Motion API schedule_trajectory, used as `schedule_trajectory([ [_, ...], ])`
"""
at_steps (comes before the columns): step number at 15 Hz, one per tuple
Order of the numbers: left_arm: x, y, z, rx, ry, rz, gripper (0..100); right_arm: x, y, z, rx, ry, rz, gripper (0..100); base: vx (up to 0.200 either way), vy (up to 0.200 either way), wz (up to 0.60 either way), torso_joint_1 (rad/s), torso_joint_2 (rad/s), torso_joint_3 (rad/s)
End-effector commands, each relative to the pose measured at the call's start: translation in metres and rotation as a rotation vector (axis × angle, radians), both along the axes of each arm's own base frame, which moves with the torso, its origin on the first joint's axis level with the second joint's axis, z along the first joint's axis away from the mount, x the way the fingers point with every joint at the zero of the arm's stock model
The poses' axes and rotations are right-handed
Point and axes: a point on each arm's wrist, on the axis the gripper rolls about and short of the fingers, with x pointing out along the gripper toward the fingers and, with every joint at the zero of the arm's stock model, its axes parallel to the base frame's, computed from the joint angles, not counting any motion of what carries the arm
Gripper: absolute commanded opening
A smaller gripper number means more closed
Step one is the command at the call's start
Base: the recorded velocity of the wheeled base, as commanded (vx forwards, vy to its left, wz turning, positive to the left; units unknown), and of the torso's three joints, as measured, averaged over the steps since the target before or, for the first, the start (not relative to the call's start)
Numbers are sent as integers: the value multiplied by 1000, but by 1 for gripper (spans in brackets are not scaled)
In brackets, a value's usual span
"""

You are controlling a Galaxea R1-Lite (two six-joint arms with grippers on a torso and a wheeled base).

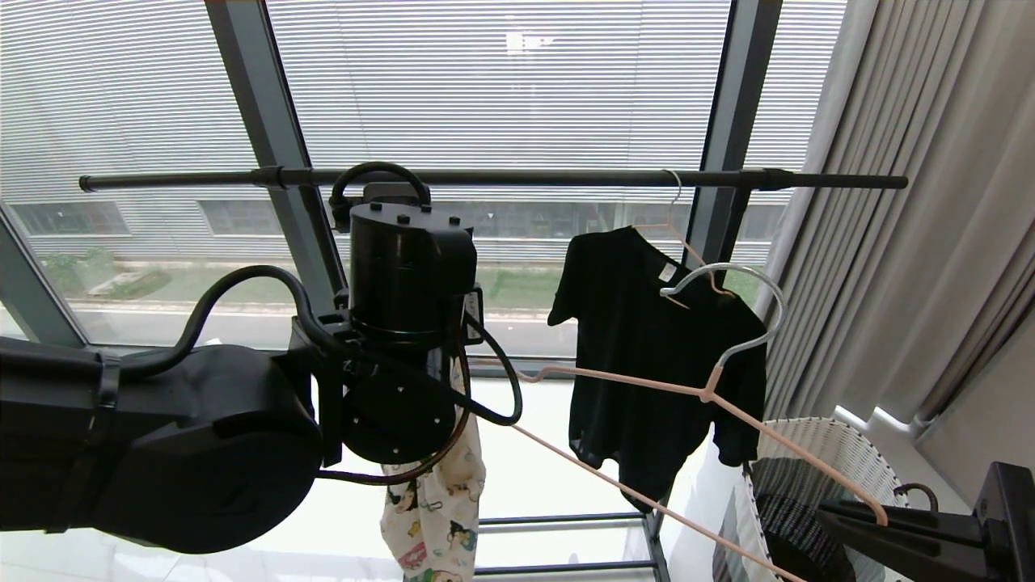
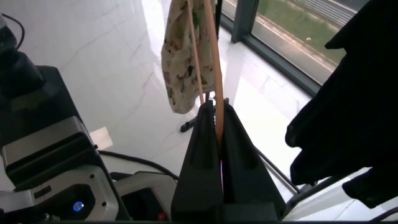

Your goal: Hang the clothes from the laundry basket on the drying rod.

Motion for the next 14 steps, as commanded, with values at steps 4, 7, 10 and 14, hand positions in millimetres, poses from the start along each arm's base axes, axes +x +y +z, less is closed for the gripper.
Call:
schedule_trajectory([
  [4, 0, 0, 1, -3, -3, 2, 0, 17, 15, -9, -21, 51, -28, 0, 0, 0, 0, 0, 0, 0],
  [7, 0, 1, 2, 1, -9, 25, 0, 31, 20, -7, 23, 48, -79, 0, 0, 0, 0, 0, 0, 0],
  [10, 4, 6, 2, 1, -10, 47, 0, 37, 22, 2, 62, 44, -133, 0, 0, 0, 0, 0, 0, 0],
  [14, 8, 10, 4, -1, -14, 68, 0, 36, 22, 3, 65, 40, -135, 0, 0, 0, 0, 0, 0, 0],
])
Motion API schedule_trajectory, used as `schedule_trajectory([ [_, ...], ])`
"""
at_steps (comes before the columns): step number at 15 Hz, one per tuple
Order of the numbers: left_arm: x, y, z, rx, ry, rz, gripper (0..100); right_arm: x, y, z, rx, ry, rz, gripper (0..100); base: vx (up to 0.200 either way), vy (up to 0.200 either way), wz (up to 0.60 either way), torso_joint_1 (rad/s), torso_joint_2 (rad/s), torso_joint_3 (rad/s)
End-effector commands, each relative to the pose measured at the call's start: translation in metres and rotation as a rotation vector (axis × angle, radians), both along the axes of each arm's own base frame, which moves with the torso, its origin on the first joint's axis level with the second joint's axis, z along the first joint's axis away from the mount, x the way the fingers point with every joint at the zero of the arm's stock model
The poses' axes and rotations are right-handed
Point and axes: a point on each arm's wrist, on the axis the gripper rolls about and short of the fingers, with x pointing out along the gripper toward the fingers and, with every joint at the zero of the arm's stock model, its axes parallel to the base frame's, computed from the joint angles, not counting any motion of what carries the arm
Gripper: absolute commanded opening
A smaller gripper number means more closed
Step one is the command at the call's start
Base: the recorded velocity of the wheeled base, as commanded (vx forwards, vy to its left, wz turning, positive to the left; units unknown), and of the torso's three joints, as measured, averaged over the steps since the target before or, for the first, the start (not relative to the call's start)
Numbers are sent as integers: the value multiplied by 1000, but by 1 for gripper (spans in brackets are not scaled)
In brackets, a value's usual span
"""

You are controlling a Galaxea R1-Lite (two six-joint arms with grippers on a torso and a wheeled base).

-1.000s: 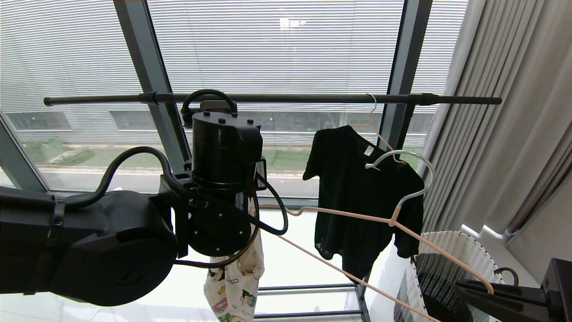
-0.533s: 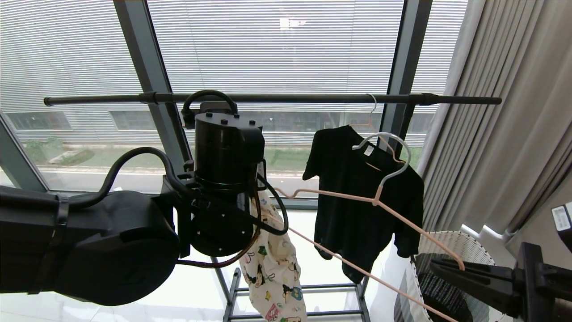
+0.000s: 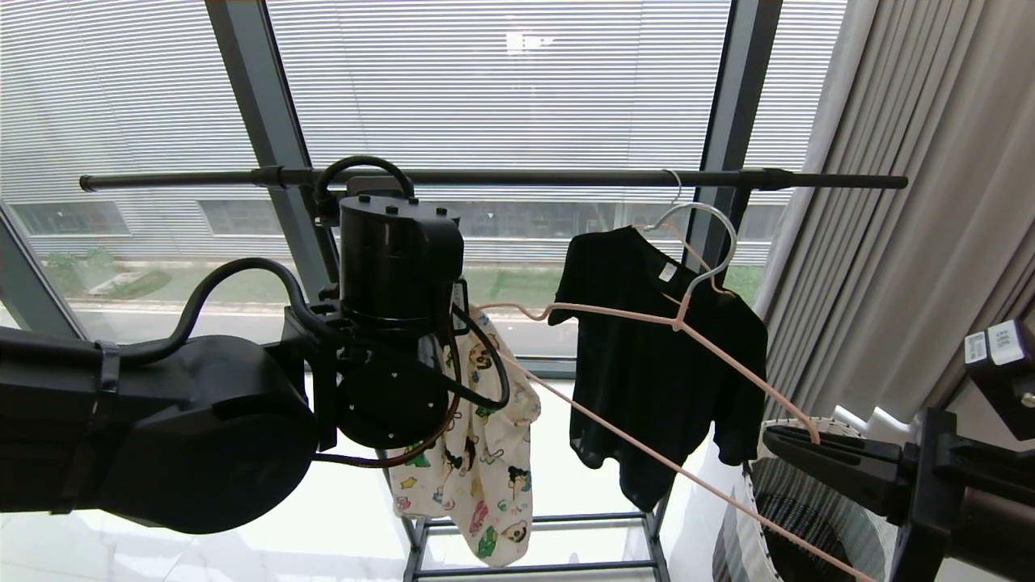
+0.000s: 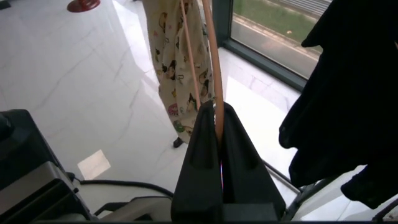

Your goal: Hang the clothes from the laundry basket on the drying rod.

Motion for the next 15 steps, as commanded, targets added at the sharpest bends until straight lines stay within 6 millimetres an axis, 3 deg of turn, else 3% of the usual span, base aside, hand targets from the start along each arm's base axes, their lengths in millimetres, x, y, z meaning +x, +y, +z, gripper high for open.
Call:
schedule_trajectory([
  [1, 0, 1, 2, -4, -5, 3, 0, 0, 0, 0, 0, -2, 1, 0, 0, 0, 0, 0, 0, 0],
  [7, 0, -1, 3, -8, -9, 0, 0, -2, 4, 3, 2, -10, 34, 0, 0, 0, 0, 0, 0, 0],
  [11, 14, 13, 0, 13, -8, 101, 0, -9, 5, 3, 9, -16, 69, 0, 0, 0, 0, 0, 0, 0],
  [15, 12, 10, 1, 11, -10, 88, 0, -7, 9, 2, 1, -7, 79, 0, 0, 0, 0, 0, 0, 0],
])
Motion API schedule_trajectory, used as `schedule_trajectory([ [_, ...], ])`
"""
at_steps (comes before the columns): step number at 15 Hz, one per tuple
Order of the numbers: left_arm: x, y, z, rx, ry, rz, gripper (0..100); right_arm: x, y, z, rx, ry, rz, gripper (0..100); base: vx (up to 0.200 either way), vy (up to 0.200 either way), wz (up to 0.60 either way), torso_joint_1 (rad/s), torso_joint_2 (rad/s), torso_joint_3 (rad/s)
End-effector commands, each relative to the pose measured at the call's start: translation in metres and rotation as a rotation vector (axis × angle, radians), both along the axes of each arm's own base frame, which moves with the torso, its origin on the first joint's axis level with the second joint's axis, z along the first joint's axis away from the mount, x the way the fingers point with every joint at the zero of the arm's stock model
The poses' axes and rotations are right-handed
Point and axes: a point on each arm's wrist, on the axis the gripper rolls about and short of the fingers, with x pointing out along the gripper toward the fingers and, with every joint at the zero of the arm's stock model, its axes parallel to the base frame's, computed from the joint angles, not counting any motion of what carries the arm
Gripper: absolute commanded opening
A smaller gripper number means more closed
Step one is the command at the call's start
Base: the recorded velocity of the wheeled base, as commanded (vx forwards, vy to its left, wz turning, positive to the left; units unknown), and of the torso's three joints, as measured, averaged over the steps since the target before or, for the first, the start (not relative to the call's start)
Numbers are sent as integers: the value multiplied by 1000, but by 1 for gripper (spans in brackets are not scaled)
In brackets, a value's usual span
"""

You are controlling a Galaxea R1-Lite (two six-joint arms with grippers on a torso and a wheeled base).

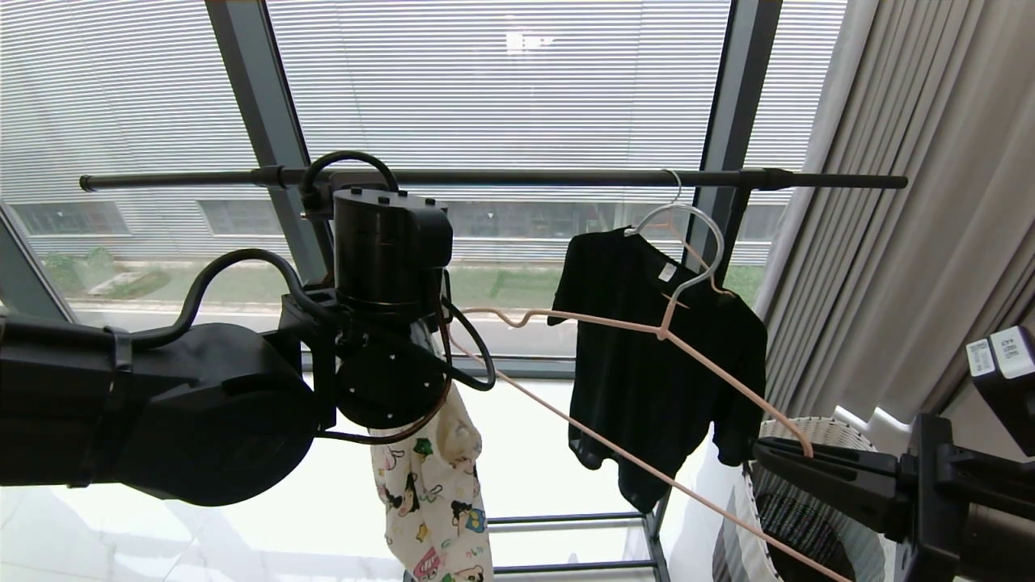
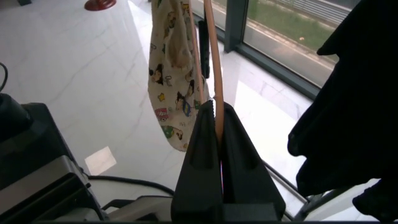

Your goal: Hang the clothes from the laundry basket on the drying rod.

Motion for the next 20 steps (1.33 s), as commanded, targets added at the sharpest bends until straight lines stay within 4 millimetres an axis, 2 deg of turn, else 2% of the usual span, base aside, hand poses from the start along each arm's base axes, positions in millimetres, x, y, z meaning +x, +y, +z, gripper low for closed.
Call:
schedule_trajectory([
  [1, -1, -1, 0, 0, 1, -2, 0, 1, 2, -1, -4, 5, 6, 0, 0, 0, 0, 0, 0, 0],
  [5, -3, -5, -2, 3, 4, -18, 0, 0, 11, -6, -33, 19, 43, 0, 0, 0, 0, 0, 0, 0],
  [10, -2, -4, -3, 5, 6, -13, 0, 0, 11, -6, -35, 20, 40, 0, 0, 0, 0, 0, 0, 0],
  [14, 8, 8, -2, 13, 9, 34, 0, -7, 3, -1, -6, -6, 45, 0, 0, 0, 0, 0, 0, 0],
  [16, 8, 7, -2, 13, 8, 31, 0, -8, 2, -1, -6, -8, 45, 0, 0, 0, 0, 0, 0, 0],
  [20, -2, -9, -2, 12, 4, -18, 0, -3, 7, -7, -32, 15, 45, 0, 0, 0, 0, 0, 0, 0],
])
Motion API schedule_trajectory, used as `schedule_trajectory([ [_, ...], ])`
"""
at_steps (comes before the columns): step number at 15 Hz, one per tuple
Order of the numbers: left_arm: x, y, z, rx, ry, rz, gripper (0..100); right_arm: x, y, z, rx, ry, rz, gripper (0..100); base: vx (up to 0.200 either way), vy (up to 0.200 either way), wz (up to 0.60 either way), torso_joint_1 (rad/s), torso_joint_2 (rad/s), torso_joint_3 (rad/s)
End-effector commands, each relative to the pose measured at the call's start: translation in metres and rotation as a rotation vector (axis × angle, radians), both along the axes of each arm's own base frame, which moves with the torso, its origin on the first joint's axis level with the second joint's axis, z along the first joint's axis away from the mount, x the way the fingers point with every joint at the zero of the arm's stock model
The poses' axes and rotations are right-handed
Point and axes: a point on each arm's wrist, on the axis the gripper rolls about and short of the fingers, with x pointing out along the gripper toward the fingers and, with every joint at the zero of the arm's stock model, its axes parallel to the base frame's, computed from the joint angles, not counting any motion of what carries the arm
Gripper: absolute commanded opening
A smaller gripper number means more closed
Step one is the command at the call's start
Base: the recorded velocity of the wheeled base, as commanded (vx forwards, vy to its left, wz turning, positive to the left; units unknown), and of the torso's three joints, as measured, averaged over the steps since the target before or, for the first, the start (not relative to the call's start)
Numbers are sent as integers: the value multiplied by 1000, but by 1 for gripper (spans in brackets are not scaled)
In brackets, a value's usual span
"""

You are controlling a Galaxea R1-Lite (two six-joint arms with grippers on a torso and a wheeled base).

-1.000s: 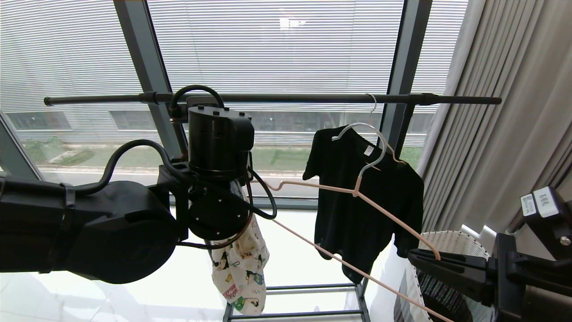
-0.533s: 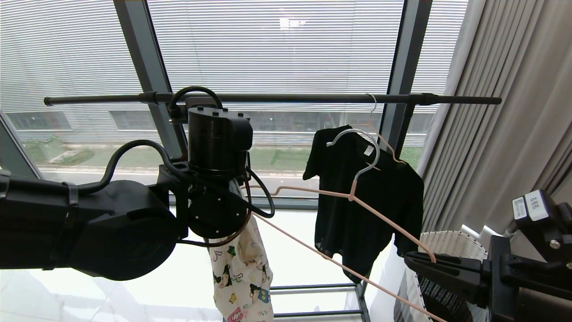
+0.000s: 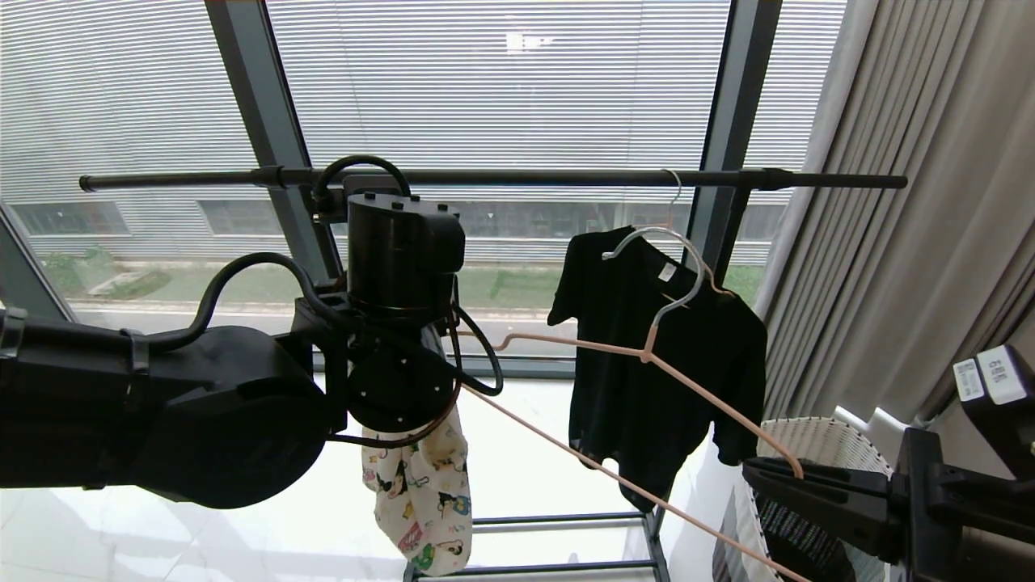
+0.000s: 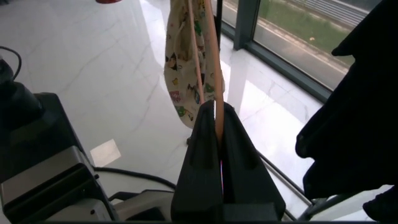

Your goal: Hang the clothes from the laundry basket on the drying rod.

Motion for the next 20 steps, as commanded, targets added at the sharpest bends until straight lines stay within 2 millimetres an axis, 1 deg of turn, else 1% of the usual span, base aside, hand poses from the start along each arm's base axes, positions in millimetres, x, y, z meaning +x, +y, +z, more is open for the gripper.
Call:
schedule_trajectory([
  [1, -3, -3, 0, -1, -2, -10, 0, 3, 4, -4, -19, 17, -4, 0, 0, 0, 0, 0, 0, 0],
  [5, -4, -2, 1, -1, -4, -3, 0, 8, 5, -5, -25, 22, -22, 0, 0, 0, 0, 0, 0, 0],
  [8, -8, -10, 0, 5, -1, -24, 0, 12, 8, 2, -7, 5, -27, 0, 0, 0, 0, 0, 0, 0],
  [11, -9, -18, 3, -5, -13, -44, 0, 21, 18, 4, -12, 13, -27, 0, 0, 0, 0, 0, 0, 0],
  [12, -8, -19, 4, -7, -16, -43, 0, 26, 24, 5, -5, 7, -29, 0, 0, 0, 0, 0, 0, 0],
  [13, -9, -18, 4, -2, -12, -43, 0, 34, 33, 2, -2, 6, -32, 0, 0, 0, 0, 0, 0, 0],
  [15, -9, -17, 6, 7, -13, -39, 0, 50, 47, -3, 5, 3, -103, 0, 0, 0, 0, 0, 0, 0],
  [16, -9, -17, 6, 25, -8, -32, 0, 54, 51, -4, 13, 9, -118, 0, 0, 0, 0, 0, 0, 0],
  [18, -6, -17, 15, 45, -21, -18, 0, 67, 67, 0, 34, 15, -123, 0, 0, 0, 0, 0, 0, 0],
  [20, -5, -17, 17, 56, -20, -19, 0, 75, 77, 1, 34, 13, -120, 0, 0, 0, 0, 0, 0, 0],
])
